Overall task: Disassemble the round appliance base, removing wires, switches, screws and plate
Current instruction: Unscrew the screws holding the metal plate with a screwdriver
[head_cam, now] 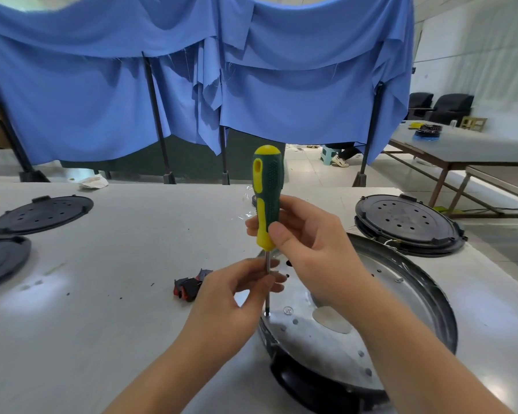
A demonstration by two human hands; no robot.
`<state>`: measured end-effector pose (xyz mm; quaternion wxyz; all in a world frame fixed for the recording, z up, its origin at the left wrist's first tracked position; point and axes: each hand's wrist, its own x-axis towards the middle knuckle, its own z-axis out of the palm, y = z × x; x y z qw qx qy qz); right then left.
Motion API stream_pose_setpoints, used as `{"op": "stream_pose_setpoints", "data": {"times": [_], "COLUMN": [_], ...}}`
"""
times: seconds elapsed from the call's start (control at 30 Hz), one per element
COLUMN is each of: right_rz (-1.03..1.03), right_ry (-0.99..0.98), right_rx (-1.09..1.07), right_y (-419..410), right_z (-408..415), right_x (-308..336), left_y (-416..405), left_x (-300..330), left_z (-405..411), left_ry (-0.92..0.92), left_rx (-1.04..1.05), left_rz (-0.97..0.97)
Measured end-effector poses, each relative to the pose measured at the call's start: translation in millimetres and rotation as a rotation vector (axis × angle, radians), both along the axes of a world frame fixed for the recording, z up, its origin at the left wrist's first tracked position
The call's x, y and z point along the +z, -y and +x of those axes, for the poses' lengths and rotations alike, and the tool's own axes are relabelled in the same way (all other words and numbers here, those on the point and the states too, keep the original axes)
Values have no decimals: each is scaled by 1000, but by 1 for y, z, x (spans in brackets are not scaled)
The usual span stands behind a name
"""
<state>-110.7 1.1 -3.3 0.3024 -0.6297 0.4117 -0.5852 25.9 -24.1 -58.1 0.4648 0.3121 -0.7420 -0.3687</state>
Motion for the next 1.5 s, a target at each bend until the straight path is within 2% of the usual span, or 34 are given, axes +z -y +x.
{"op": "stream_pose_setpoints", "data": {"times": [0.17,0.33,0.47,0.57,0.73,0.93,1.1,1.27,1.5], "right_rz": [1,-13,21,34,14,-8,26,54,2], "right_ry": [-106,-55,71,71,-100,-39,-17,-112,70], "right_rx": [-141,-223,-106,-6,-152,-111,-14,-157,-198], "right_y": [-1,2,3,1,0,1,1,1,3], "right_z": [4,1,-2,-3,1,-1,-3,1,-2], "right_x": [-1,-2,-2,0,0,-3,-2,-5,-4], "left_y": [0,3,4,1,3,5,-1,-2,1], "left_x": [3,0,-2,0,2,-1,-1,0,-3], "left_z": [-2,-4,-2,1,1,2,3,0,-1], "left_ry": [-57,-48,2,44,11,20,85,26,0], "left_rx": [59,163,112,1,84,144,12,66,140], "left_rz": [86,86,12,-19,48,33,-12,33,37]}}
